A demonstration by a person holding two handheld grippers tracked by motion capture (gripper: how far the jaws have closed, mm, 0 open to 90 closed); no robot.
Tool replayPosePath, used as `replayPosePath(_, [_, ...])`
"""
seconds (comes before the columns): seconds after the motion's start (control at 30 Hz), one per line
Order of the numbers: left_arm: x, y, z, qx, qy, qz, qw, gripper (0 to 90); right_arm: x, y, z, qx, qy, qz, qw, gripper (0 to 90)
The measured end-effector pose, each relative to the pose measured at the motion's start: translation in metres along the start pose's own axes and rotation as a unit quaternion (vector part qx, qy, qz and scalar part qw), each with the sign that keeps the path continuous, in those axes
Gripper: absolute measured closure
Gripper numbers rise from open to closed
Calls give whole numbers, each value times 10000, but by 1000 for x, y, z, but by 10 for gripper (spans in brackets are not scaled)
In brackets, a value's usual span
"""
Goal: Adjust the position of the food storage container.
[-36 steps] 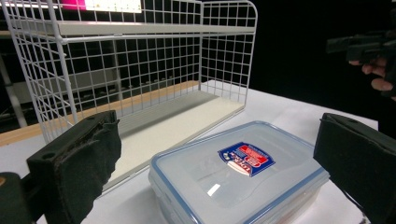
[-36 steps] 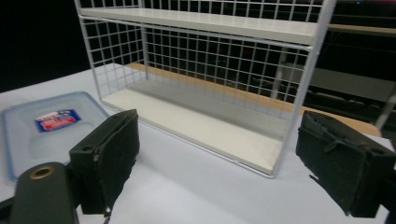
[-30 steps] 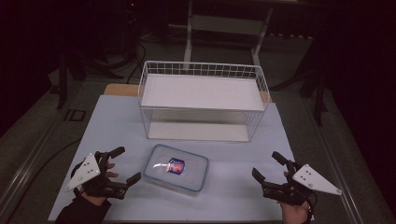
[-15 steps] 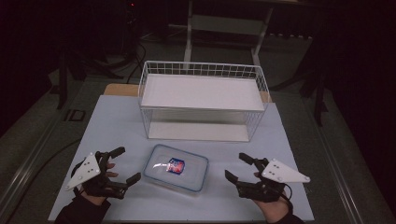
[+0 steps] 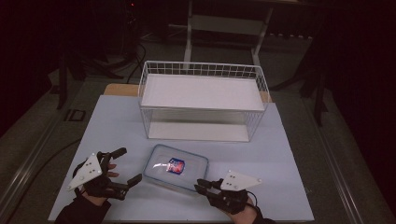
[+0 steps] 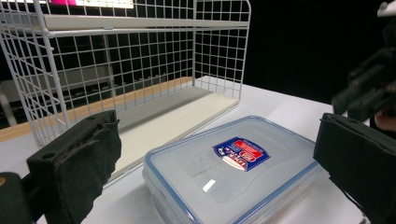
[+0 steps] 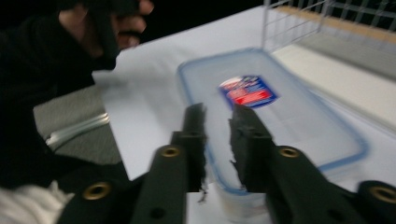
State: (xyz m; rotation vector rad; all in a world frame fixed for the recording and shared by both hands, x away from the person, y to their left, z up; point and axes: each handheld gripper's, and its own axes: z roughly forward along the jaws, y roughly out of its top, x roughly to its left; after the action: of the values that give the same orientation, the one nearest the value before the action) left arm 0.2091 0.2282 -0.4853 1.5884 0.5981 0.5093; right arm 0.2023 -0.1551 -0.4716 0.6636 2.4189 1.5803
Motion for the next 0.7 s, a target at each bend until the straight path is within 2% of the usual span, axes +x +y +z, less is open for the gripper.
replayPosePath(0.17, [0, 0, 0, 15, -14, 14, 10000, 8, 7, -10, 16, 314, 190, -119, 9993, 892])
replayPosePath(0.3, [0, -1, 0, 27, -17, 29, 10000, 7, 10, -20, 28, 586, 284, -208, 9977, 896])
replayPosePath(0.4, [0, -1, 0, 22, -19, 24, 10000, 8, 11, -23, 32, 693, 312, -236, 9968, 897])
replayPosePath(0.53, [0, -2, 2, 42, -67, -4, 10000, 8, 10, -27, 37, 842, 218, -271, 9958, 897])
replayPosePath(0.67, [-1, -2, 2, 66, -80, 21, 9999, 8, 5, -26, 37, 881, 126, -276, 9957, 899])
replayPosePath(0.7, [-1, -2, 2, 64, -81, 13, 9999, 8, 5, -26, 37, 897, 92, -344, 9953, 899])
